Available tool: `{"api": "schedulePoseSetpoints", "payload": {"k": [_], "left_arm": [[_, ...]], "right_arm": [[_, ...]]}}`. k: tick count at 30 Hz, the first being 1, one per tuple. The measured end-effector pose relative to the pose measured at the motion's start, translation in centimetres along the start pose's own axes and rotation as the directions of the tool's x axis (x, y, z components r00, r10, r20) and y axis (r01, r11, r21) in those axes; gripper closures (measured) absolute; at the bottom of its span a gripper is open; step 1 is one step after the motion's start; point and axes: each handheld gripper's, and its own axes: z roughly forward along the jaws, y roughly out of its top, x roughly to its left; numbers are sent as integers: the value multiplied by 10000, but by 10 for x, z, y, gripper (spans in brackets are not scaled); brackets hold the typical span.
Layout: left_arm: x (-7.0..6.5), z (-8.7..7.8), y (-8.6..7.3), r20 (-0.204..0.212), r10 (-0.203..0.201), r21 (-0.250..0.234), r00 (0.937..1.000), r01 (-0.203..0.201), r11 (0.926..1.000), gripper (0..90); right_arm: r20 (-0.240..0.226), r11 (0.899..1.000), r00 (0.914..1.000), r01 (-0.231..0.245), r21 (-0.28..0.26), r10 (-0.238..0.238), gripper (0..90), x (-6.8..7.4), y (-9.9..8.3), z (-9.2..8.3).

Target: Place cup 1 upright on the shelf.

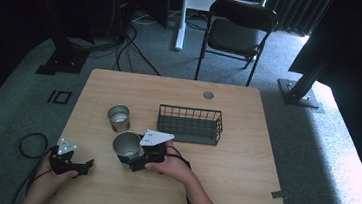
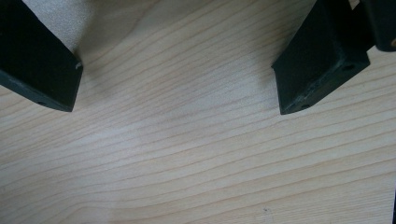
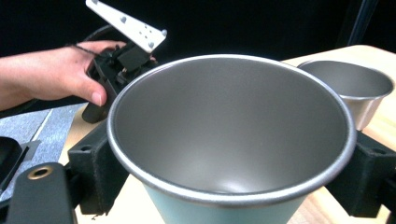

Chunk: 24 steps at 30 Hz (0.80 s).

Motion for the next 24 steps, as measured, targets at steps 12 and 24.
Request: {"api": "schedulePoseSetpoints", "payload": {"k": [12,24], "left_arm": [[0,0,0,5,12,18,10000,-12,10000,15],[0,0,0,-1,1,2,10000,-1,10000,15]], "right_arm": [[423,9991,9991,26,-423,-8,127,-7,30,-27],[1101,9962,9939,146,-854,-52,127,-21,52,-54]]}}
